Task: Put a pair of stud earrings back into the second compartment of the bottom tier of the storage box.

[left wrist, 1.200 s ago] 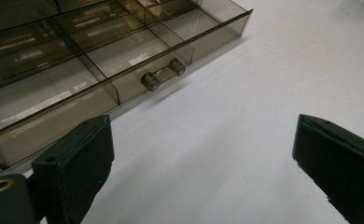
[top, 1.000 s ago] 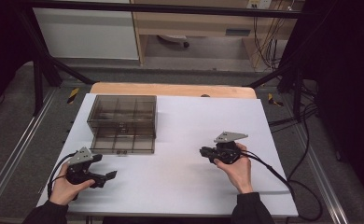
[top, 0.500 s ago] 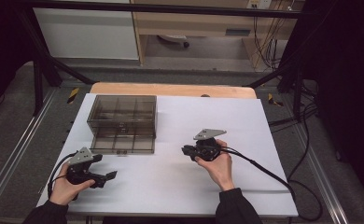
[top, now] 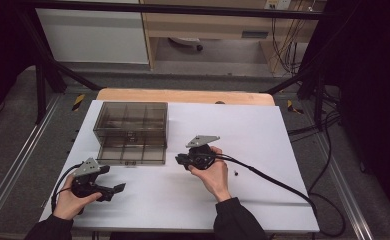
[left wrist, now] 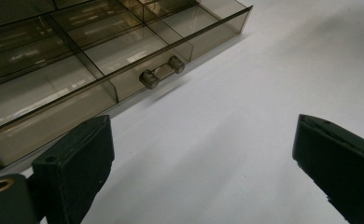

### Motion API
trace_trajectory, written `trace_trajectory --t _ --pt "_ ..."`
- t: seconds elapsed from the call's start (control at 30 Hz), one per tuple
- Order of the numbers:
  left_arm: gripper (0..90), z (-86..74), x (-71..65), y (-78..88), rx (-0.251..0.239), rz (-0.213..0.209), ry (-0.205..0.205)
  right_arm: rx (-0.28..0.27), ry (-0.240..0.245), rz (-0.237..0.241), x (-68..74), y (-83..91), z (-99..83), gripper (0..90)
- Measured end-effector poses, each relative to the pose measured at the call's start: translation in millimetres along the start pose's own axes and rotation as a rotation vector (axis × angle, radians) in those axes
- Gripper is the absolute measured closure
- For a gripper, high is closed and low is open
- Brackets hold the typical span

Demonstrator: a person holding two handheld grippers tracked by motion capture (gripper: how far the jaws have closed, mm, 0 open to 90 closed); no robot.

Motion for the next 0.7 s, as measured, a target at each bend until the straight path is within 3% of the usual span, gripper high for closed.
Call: trace_trajectory --t 0.7 --pt "5.0 0.0 0.5 -0.5 0.002 -0.001 -0.002 -0.014 -0.001 0.022 13.1 -44.2 27.2 82.7"
Point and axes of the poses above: each handheld gripper's, and its own axes: y roughly backward along the jaws, z roughly out of its top, x roughly to its left, the point moved 7 cm from there along -y, roughly forward along the jaws, and after that the axes turned 13 degrees about y, right-handed, at the moved point
